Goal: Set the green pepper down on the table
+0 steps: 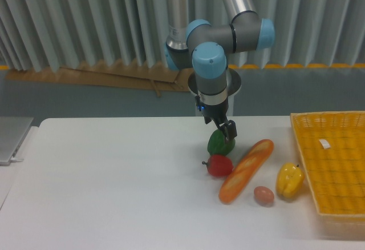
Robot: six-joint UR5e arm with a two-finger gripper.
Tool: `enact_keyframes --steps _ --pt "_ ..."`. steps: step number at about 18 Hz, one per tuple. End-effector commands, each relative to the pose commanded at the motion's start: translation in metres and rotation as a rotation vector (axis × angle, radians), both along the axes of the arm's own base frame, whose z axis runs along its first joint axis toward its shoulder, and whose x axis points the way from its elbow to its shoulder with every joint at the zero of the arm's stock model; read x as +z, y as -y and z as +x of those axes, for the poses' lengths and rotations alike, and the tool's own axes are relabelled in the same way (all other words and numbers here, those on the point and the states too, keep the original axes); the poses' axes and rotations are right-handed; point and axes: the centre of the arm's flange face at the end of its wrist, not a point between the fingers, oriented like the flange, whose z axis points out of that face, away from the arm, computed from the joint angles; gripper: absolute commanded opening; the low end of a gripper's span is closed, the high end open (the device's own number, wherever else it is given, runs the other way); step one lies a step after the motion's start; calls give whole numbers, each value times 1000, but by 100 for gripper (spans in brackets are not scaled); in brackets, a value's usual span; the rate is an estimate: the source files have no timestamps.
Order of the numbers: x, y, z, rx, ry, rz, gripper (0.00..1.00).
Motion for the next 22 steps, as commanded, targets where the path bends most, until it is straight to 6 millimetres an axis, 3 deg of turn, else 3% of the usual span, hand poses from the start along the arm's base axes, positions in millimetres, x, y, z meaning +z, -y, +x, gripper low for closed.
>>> enact_keyframes --steps 22 --pt "20 -4 -5 -32 -30 37 100"
